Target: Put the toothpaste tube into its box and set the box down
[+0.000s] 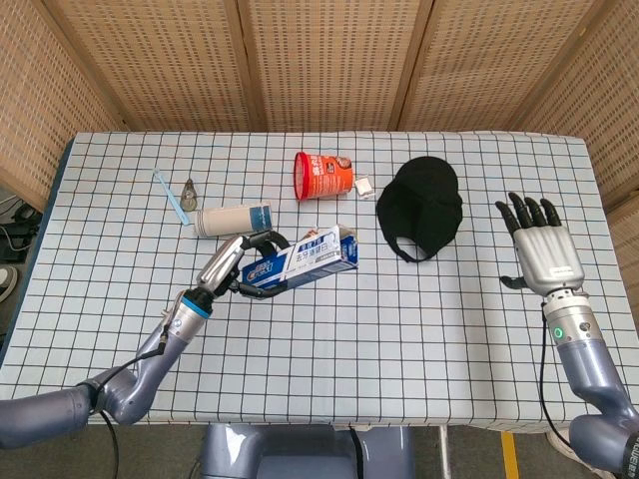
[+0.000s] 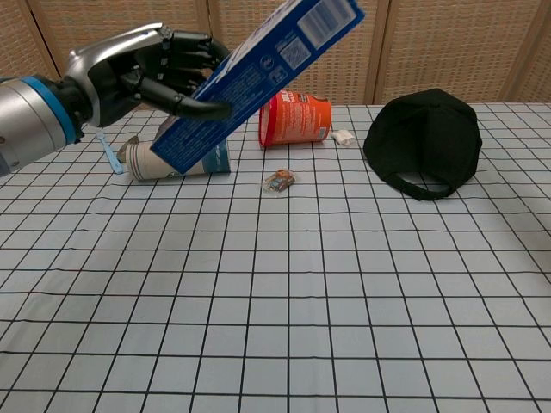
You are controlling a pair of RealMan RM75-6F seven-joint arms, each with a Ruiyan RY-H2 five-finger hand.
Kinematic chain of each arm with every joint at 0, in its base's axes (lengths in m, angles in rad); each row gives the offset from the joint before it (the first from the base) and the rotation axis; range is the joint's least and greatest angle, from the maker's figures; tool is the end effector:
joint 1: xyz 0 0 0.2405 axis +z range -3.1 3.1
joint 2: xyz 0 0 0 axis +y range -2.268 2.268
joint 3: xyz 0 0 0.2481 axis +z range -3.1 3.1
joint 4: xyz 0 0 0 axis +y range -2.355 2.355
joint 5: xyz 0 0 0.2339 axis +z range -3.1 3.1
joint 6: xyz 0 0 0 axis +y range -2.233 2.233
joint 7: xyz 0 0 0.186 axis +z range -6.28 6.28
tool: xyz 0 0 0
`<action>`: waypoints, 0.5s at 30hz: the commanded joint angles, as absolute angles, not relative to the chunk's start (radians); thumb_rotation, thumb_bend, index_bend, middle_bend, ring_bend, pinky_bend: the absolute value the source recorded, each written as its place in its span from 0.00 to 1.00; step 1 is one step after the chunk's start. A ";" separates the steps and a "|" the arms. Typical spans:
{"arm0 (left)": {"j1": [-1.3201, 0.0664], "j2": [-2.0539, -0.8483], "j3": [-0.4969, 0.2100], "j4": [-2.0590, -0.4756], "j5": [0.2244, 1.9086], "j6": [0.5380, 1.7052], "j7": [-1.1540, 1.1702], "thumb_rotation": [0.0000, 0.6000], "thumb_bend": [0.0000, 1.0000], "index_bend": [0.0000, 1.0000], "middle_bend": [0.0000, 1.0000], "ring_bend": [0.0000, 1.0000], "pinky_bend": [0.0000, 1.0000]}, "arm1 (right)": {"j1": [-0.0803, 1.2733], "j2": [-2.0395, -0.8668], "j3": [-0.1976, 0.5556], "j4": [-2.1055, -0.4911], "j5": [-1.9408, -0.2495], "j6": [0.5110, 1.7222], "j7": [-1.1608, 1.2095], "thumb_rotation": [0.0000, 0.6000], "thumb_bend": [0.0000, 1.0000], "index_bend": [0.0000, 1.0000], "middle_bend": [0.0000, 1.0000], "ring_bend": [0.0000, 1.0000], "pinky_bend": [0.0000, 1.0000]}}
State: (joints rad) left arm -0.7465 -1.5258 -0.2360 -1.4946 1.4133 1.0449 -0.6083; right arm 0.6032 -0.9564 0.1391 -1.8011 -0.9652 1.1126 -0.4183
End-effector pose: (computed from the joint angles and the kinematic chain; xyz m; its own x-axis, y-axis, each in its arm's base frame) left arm -0.0714 0.3798 -0.0241 -0.3041 0.4608 0.8337 0.8075 -0.3397 0.4823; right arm -0.2235 -0.3744 0.1441 0.6175 -0.1140 0.7783 -0.7864 -0.0669 0.6141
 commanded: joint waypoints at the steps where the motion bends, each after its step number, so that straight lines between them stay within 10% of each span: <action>1: -0.734 -1.475 -0.178 -1.446 1.432 1.000 -0.531 1.00 0.24 0.54 0.40 0.48 0.46 | 0.544 -1.024 0.087 -1.702 -1.075 1.083 -0.321 1.00 0.00 0.04 0.01 0.00 0.00; 15: -0.686 -1.550 -0.067 -1.185 1.451 0.978 -0.444 1.00 0.27 0.55 0.41 0.48 0.46 | 0.483 -1.101 0.024 -1.564 -1.200 1.041 -0.198 1.00 0.00 0.07 0.03 0.00 0.00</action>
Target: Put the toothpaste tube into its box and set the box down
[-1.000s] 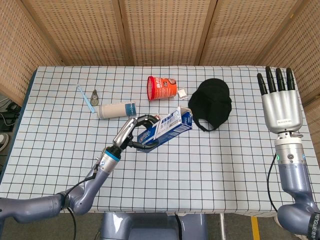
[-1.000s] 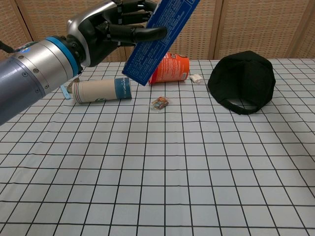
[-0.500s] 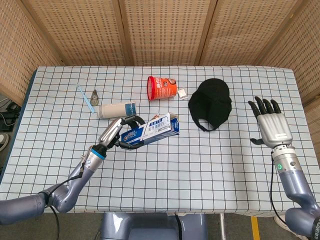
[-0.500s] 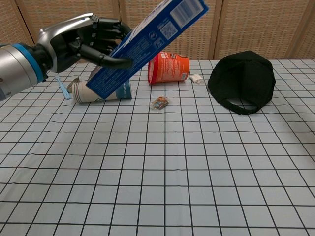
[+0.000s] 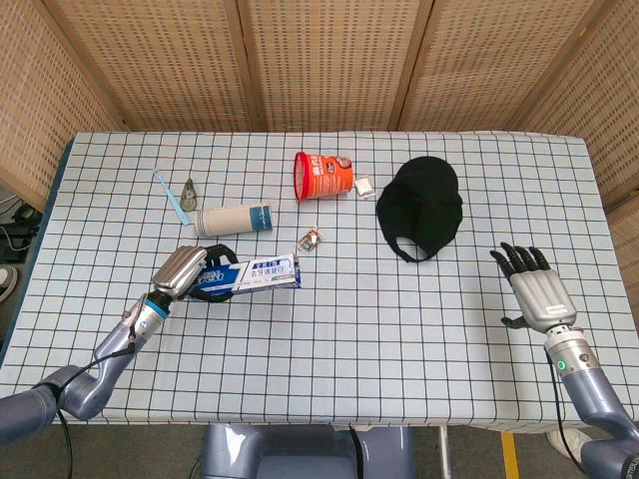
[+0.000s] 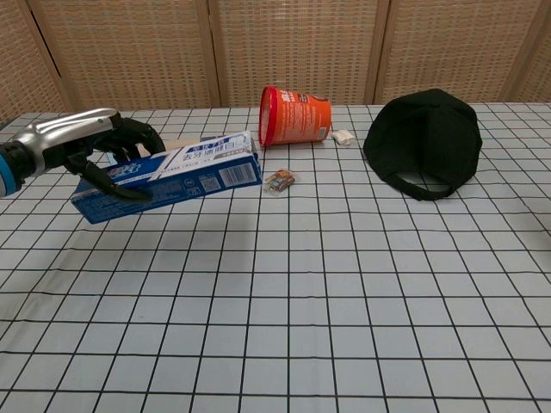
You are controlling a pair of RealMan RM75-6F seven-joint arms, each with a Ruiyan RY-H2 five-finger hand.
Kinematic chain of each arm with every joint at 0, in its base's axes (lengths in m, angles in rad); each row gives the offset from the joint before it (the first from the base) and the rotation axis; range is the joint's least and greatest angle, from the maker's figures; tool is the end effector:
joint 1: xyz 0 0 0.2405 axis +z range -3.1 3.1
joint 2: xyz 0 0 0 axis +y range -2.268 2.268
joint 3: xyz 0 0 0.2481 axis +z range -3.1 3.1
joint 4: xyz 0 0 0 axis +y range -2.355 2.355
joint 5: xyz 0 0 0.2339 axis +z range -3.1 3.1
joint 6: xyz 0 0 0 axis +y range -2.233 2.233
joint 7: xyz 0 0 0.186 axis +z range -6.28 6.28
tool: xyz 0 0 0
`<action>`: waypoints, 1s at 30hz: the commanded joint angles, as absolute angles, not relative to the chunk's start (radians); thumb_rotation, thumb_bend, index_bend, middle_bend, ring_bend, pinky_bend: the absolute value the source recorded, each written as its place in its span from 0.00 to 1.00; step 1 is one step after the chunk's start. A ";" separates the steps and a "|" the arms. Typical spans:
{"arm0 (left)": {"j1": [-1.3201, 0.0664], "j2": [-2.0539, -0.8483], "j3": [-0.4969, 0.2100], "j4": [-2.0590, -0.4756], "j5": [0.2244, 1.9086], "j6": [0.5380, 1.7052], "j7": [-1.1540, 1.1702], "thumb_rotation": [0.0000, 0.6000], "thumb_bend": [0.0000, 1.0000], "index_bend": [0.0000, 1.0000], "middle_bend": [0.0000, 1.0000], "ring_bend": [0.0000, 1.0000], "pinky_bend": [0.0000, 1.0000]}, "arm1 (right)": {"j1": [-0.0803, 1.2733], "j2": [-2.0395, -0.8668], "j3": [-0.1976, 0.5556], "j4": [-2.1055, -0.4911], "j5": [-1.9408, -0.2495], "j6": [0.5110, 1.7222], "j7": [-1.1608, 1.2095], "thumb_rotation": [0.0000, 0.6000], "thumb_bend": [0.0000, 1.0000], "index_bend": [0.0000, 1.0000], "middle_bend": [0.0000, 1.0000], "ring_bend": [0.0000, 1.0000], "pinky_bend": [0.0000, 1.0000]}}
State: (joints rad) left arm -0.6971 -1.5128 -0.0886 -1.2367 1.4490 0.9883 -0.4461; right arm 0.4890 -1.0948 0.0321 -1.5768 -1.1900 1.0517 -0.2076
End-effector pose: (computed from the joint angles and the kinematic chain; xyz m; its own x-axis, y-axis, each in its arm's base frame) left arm -0.1848 0.3910 -0.0338 0.1081 0.3807 0.9184 0.9385 -0.3439 0.0321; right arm -0.2950 -0.3386 0.0950 0.5897 -0.2523 0.7672 -0.8057 -0.1181 0.5804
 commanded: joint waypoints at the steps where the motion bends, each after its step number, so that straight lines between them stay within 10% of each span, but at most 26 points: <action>1: -0.685 -1.562 -0.064 -1.168 1.452 0.976 -0.446 1.00 0.27 0.55 0.41 0.48 0.46 | 0.481 -1.102 0.021 -1.559 -1.205 1.036 -0.195 1.00 0.00 0.07 0.03 0.00 0.00; 9: -0.685 -1.639 -0.055 -1.074 1.456 0.969 -0.422 1.00 0.22 0.52 0.38 0.46 0.39 | 0.464 -1.108 0.015 -1.524 -1.232 1.022 -0.161 1.00 0.00 0.07 0.03 0.00 0.00; 18: -0.699 -1.621 -0.082 -1.176 1.366 0.872 -0.316 1.00 0.05 0.00 0.00 0.01 0.07 | 0.447 -1.103 0.021 -1.517 -1.255 1.020 -0.108 1.00 0.00 0.09 0.03 0.00 0.00; 30: -0.579 -1.402 -0.112 -1.507 1.397 1.145 -0.138 1.00 0.00 0.00 0.00 0.00 0.00 | 0.354 -1.068 0.010 -1.518 -1.416 1.213 -0.003 1.00 0.00 0.09 0.01 0.00 0.00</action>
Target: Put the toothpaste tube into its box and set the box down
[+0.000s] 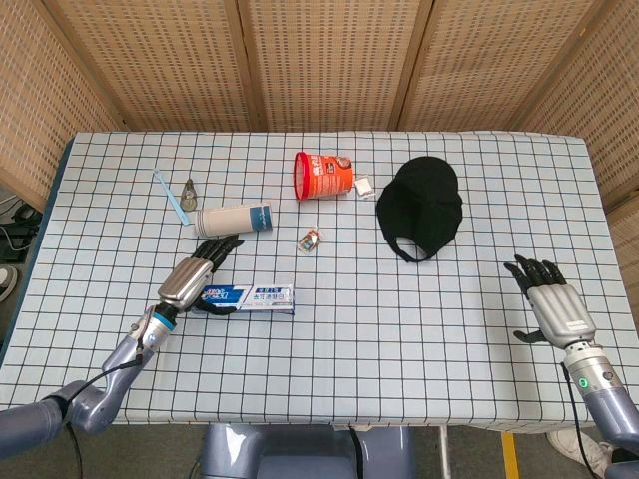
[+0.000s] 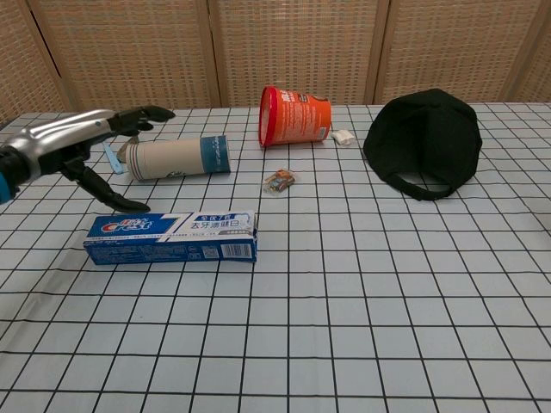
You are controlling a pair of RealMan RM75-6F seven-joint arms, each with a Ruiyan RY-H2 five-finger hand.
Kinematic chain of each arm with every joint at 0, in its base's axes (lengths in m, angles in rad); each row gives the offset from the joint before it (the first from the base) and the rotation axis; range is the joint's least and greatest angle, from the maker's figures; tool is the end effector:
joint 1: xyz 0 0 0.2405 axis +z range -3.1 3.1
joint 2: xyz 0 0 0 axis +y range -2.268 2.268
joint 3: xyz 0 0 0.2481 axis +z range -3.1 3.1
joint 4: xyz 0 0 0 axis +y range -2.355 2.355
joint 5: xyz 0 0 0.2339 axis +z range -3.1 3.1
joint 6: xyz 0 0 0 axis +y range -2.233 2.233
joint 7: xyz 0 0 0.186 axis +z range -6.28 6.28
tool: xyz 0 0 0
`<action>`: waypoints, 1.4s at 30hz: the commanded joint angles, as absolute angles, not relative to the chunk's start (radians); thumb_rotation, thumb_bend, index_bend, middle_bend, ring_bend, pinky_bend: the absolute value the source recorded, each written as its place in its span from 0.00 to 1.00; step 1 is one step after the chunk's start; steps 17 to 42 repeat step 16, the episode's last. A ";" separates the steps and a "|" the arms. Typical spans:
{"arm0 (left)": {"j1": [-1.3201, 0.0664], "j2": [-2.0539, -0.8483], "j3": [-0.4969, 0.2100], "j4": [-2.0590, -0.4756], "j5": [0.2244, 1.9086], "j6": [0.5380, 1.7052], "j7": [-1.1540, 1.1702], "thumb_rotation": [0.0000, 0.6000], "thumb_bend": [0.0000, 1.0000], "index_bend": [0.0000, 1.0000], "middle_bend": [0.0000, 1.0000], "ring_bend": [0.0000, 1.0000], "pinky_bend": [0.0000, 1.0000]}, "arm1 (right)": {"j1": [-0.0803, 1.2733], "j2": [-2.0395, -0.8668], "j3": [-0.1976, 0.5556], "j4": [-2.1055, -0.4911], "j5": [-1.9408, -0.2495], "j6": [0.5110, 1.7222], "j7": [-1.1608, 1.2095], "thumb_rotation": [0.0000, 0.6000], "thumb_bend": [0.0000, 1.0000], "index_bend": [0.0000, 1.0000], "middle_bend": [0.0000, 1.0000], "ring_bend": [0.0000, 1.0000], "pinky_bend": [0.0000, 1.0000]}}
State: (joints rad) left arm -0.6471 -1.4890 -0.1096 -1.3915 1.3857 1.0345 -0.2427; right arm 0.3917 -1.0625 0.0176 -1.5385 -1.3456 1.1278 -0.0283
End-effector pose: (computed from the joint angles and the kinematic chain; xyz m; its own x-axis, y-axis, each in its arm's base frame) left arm -0.1713 0.3689 -0.0304 0.1299 0.3336 0.9337 0.9396 -0.3422 -0.0085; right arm -0.3133 -0.3125 0.1142 0.5347 -0.2206 0.8158 -0.8449 -0.1192 0.5215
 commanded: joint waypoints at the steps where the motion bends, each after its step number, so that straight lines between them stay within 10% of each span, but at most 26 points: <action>1: -0.560 -1.378 -0.107 -1.543 1.390 1.167 -0.104 1.00 0.00 0.00 0.00 0.00 0.00 | 0.343 -1.074 0.007 -1.507 -1.439 1.239 0.007 1.00 0.00 0.09 0.00 0.00 0.00; 16: -0.228 -1.218 0.022 -1.838 1.375 1.559 0.161 1.00 0.00 0.00 0.00 0.00 0.00 | 0.204 -1.129 -0.018 -1.427 -1.600 1.524 0.035 1.00 0.00 0.06 0.00 0.00 0.00; 42: -0.228 -1.218 0.022 -1.838 1.375 1.559 0.161 1.00 0.00 0.00 0.00 0.00 0.00 | 0.204 -1.129 -0.018 -1.427 -1.600 1.524 0.035 1.00 0.00 0.06 0.00 0.00 0.00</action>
